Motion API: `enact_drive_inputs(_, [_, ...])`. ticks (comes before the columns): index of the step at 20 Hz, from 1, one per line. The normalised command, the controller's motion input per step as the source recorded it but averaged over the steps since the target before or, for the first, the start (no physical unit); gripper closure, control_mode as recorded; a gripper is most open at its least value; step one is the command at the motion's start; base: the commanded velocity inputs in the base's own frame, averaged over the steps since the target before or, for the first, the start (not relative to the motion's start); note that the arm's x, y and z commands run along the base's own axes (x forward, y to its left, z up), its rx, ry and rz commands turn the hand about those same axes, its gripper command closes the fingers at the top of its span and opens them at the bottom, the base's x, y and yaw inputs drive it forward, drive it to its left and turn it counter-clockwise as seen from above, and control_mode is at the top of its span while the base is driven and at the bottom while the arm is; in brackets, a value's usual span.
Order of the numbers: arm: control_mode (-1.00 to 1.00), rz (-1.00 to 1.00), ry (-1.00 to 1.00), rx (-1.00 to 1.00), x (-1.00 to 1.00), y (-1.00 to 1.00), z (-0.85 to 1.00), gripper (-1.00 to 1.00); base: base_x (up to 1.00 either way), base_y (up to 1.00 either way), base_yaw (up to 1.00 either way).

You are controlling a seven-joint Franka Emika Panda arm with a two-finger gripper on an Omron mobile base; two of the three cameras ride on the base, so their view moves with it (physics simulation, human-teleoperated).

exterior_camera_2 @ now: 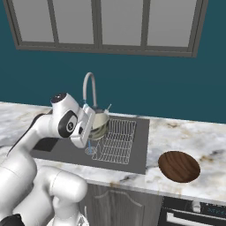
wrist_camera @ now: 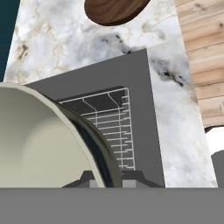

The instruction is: Rinse each bowl for a few seconds and place them down in the sink or on the counter.

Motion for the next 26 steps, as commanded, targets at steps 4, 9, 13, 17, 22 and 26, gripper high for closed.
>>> enact_drive_inputs(4, [-1.00,-0.02,0.00,0.00,0.07,0.51,0.00,1.00,0.00,0.00,0.00])
enact_drive_inputs(9, [-1.00,-0.03,0.00,0.00,0.18,0.50,-0.02,1.00,0.00,0.00,0.00])
enact_drive_inputs(13, [-1.00,-0.03,0.00,0.00,0.31,0.34,-0.05,1.00,0.00,0.00,0.00])
enact_drive_inputs(17, [-1.00,-0.02,0.00,0.00,0.31,0.16,-0.06,1.00,0.00,0.00,0.00])
enact_drive_inputs(22, [-1.00,-0.02,0.00,0.00,0.35,0.12,-0.10,1.00,0.00,0.00,0.00])
enact_drive_inputs(26, [-1.00,-0.02,0.00,0.00,0.34,0.10,-0.13,1.00,0.00,0.00,0.00])
